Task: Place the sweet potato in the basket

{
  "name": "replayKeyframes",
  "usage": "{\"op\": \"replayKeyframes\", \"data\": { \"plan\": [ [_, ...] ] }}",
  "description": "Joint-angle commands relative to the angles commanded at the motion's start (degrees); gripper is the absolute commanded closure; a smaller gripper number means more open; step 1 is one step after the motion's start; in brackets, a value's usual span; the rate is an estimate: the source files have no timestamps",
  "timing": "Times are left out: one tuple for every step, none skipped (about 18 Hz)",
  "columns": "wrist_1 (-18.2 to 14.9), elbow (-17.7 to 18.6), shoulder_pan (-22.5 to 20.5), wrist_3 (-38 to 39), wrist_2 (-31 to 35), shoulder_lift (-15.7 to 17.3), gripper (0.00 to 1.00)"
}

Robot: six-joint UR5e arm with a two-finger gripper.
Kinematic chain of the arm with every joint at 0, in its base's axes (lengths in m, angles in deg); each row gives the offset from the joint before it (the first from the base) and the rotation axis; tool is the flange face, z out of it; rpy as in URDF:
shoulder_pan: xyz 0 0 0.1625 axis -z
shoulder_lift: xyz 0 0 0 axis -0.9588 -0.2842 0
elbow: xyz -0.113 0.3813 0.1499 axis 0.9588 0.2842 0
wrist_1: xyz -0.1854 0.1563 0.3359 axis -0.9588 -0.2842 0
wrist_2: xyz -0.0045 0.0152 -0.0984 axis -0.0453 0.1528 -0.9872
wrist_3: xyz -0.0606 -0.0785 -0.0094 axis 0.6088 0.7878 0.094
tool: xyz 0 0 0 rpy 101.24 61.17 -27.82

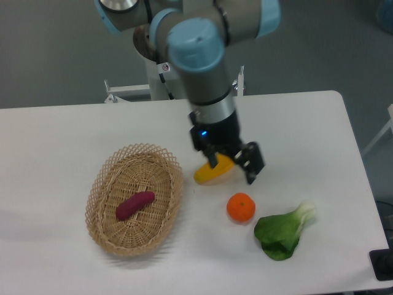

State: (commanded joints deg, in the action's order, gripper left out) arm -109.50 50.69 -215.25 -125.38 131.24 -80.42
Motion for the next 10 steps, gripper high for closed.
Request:
{"op": "replayKeyframes", "data": {
  "plan": [
    [0.17, -0.17, -0.44, -2.01, 0.00, 0.00, 0.00],
    [0.26, -0.18, -0.97, -4.04, 0.00, 0.00, 0.00],
    [0.26, -0.09, -1.41, -5.45, 0.00, 0.00, 0.00],
    [0.35, 0.09, -1.68, -5.98, 0.00, 0.00, 0.00],
    [0.35, 0.17, -1.94, -5.99, -0.09, 0.09, 0.00],
    [0.35, 0.18, -1.94, -5.99, 0.00, 0.09, 0.00],
    [0.35, 0.35, -1.94, -5.99, 0.00, 0.44, 0.00],
    [0.35, 0.70, -1.94, -5.99, -0.09, 0.61, 0.00],
    [0.35, 0.96, -1.94, -5.99, -0.18, 0.70, 0.00],
    [0.44, 1.23, -1.94, -5.90, -0.79, 0.62, 0.00]
  ]
}}
